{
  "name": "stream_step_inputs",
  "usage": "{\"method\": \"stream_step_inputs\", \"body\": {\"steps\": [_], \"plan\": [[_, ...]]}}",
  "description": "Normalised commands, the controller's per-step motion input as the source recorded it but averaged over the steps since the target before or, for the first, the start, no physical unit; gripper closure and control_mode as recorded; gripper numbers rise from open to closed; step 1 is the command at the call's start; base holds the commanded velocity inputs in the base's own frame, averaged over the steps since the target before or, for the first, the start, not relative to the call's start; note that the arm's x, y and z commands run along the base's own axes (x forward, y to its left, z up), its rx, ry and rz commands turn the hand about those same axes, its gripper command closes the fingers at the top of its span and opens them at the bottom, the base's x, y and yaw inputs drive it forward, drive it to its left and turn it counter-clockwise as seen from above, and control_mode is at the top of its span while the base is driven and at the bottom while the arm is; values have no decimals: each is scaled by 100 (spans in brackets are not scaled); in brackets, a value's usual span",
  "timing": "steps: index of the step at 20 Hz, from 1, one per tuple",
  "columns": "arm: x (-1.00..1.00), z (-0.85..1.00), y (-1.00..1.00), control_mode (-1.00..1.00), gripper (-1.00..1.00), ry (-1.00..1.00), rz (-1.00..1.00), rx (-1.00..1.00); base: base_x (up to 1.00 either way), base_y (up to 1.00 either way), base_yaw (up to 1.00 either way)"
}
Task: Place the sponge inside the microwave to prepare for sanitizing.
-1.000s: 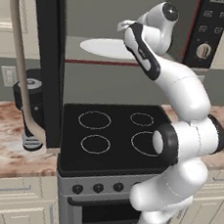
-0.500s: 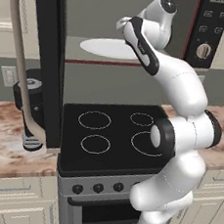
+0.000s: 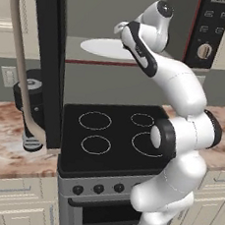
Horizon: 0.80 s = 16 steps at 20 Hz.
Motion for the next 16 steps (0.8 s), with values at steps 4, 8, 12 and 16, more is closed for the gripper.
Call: {"method": "stream_step_inputs", "body": {"steps": [4, 8, 12, 16], "plan": [[15, -20, 8, -100, 100, 0, 0, 0, 0, 0, 0], [18, -20, 5, -100, 100, 2, 0, 0, 0, 0, 0], [26, -11, 0, -100, 100, 2, 0, 0, 0, 0, 0], [25, -7, 0, -100, 100, 3, 0, 1, 0, 0, 0]]}}
